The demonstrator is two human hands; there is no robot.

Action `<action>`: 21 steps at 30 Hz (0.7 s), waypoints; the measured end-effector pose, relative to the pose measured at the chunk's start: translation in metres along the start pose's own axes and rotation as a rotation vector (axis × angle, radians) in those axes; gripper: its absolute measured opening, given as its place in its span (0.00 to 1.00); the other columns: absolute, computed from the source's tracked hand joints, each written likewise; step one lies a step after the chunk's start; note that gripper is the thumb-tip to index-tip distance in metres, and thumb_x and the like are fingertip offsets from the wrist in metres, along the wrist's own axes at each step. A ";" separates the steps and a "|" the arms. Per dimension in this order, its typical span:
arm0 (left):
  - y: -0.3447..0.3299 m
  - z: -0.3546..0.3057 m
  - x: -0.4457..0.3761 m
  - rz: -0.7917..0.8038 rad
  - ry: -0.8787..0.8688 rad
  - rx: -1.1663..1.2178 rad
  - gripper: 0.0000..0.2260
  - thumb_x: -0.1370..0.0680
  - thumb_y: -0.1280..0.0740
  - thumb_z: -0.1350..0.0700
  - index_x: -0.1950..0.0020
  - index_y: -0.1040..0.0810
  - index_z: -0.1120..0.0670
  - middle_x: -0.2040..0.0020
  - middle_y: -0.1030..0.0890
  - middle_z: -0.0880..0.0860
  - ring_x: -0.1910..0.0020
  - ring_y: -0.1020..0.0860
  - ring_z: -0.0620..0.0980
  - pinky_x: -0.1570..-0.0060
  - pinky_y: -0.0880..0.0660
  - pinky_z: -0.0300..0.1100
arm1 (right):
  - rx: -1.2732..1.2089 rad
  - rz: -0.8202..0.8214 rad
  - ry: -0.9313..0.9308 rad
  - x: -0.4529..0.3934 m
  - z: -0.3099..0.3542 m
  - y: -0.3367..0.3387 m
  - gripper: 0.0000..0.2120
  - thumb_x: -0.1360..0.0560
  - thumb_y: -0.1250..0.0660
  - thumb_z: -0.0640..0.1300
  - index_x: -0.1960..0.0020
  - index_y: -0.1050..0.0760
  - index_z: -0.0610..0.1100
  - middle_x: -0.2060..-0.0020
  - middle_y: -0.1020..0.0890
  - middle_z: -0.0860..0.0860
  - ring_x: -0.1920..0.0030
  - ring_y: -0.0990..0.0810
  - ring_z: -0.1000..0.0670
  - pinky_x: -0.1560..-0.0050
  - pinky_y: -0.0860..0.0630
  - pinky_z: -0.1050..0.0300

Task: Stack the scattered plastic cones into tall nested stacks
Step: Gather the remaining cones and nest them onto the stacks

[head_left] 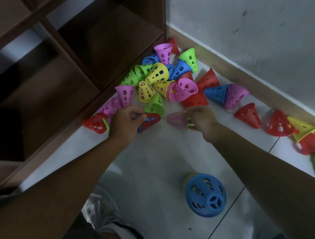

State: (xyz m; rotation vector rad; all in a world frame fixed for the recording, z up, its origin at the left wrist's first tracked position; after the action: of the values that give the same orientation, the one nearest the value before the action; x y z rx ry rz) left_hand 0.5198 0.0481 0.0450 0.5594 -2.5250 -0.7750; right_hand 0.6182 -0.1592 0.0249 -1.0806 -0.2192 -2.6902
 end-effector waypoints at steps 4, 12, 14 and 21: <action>0.006 -0.009 0.009 0.026 -0.007 0.022 0.07 0.25 0.26 0.60 0.49 0.19 0.56 0.54 0.20 0.52 0.51 0.20 0.50 0.55 0.21 0.40 | 0.035 -0.094 0.011 0.008 -0.001 0.021 0.07 0.28 0.28 0.33 0.60 0.20 0.44 0.56 0.16 0.42 0.56 0.19 0.44 0.48 0.21 0.50; 0.026 -0.065 0.029 0.215 -0.137 -0.002 0.07 0.27 0.26 0.64 0.54 0.21 0.54 0.59 0.20 0.51 0.59 0.21 0.47 0.61 0.26 0.39 | -0.038 -0.104 0.053 0.033 0.004 0.054 0.09 0.24 0.34 0.28 0.46 0.22 0.37 0.64 0.22 0.44 0.67 0.24 0.49 0.69 0.25 0.62; 0.035 -0.080 0.039 0.253 -0.170 0.002 0.10 0.27 0.26 0.66 0.55 0.23 0.54 0.61 0.21 0.51 0.62 0.20 0.43 0.64 0.25 0.39 | -0.055 -0.109 0.065 0.042 0.005 0.060 0.09 0.24 0.33 0.29 0.46 0.22 0.38 0.60 0.20 0.43 0.66 0.24 0.50 0.68 0.24 0.62; 0.062 -0.136 0.079 0.492 -0.193 -0.077 0.21 0.27 0.27 0.68 0.36 0.25 0.57 0.50 0.21 0.68 0.52 0.19 0.62 0.58 0.20 0.48 | -0.129 -0.095 0.109 0.070 0.005 0.079 0.12 0.26 0.32 0.28 0.50 0.27 0.43 0.59 0.20 0.43 0.65 0.23 0.49 0.71 0.22 0.64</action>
State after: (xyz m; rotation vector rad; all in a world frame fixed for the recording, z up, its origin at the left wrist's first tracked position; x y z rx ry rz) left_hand 0.5094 -0.0009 0.2062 -0.1737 -2.6262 -0.7578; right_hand 0.5940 -0.2450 0.0807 -0.9763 -0.0809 -2.8728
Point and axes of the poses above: each hand's wrist, its own x-axis away from the middle knuckle, its own y-axis out of the back of the hand, z = x × y, the point moved 1 cm from there along -x, towards the middle knuckle
